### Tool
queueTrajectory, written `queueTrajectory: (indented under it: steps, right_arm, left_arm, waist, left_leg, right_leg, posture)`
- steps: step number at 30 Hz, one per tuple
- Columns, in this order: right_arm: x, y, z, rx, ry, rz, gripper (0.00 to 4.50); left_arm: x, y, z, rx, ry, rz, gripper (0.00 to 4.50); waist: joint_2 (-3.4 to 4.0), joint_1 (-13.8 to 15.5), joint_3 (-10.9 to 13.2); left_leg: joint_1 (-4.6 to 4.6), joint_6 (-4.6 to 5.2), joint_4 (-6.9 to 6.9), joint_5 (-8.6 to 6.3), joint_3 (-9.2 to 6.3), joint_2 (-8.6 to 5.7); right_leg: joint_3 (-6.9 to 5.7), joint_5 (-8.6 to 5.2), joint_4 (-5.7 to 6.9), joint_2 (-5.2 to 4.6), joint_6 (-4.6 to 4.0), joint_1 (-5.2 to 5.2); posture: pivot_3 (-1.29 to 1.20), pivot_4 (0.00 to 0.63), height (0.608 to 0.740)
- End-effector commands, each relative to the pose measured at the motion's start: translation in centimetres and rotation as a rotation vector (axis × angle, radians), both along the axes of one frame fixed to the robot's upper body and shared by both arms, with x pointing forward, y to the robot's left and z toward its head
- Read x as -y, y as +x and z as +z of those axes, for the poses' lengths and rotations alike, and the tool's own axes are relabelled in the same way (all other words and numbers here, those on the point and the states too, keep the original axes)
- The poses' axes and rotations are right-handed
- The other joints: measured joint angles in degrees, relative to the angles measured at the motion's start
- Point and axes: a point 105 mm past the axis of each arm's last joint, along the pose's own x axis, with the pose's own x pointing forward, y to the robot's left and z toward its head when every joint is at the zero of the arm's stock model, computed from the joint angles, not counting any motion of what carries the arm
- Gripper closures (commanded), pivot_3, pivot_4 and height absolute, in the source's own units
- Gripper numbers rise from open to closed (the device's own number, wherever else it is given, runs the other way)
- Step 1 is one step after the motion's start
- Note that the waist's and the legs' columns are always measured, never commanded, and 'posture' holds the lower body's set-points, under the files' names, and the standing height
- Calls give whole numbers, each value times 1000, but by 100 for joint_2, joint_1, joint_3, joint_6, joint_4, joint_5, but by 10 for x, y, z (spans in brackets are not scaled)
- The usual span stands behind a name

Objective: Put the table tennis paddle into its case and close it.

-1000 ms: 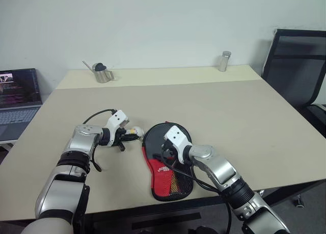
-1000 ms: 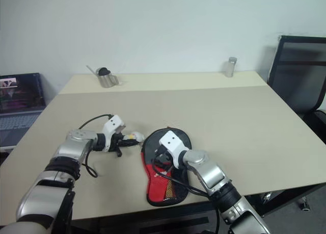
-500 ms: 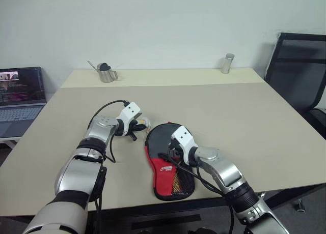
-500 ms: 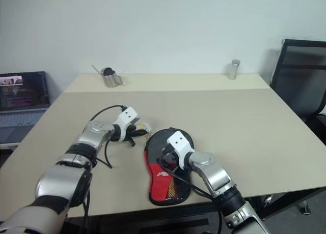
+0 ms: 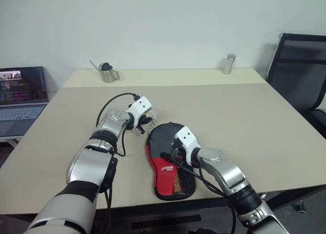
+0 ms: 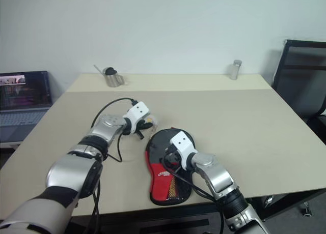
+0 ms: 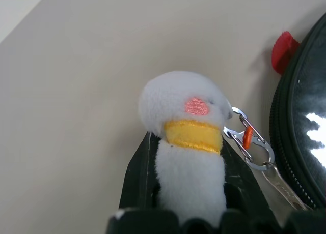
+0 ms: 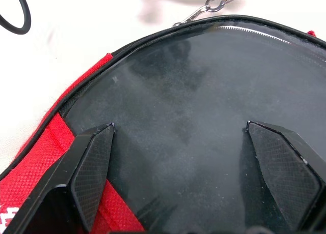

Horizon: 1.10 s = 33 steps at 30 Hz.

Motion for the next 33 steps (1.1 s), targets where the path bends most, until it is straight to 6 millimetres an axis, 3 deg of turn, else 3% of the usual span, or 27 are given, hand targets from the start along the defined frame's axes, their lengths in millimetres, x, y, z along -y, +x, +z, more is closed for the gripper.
queueTrajectory:
  steps: [1, 17, 27, 33]
  right_arm:
    - [9, -4, -27, -96, -65, -28, 0]
    - [9, -15, -41, -139, -67, -38, 0]
    - [7, -19, -45, -152, -68, -41, 0]
    - [4, -21, -46, -158, -63, -41, 0]
  left_arm:
    - [18, 10, 34, 129, -1, -9, 4084]
    - [62, 20, 52, 331, 174, -34, 4084]
    - [142, 4, 59, 425, 211, -270, 4084]
    - [183, -14, 54, 414, 183, -420, 4085]
  waist:
    - [-1, 11, -1]
    - [-3, 25, -3]
    - [-6, 35, -4]
    - [-5, 33, -5]
  left_leg:
    - [0, 0, 0, 0, 0, 0]
    - [1, 0, -1, 0, 1, -2]
    - [2, 0, -1, 0, 3, -4]
    - [2, -1, -3, -1, 2, -4]
  right_leg:
    - [0, 0, 0, 0, 0, 0]
    - [0, 0, -1, 0, 1, 1]
    - [-1, 0, -5, -1, 1, 4]
    - [-1, -1, -6, 0, 1, 4]
  posture:
    - [0, 150, 740]
    - [0, 150, 740]
    - [0, 150, 740]
    - [0, 150, 740]
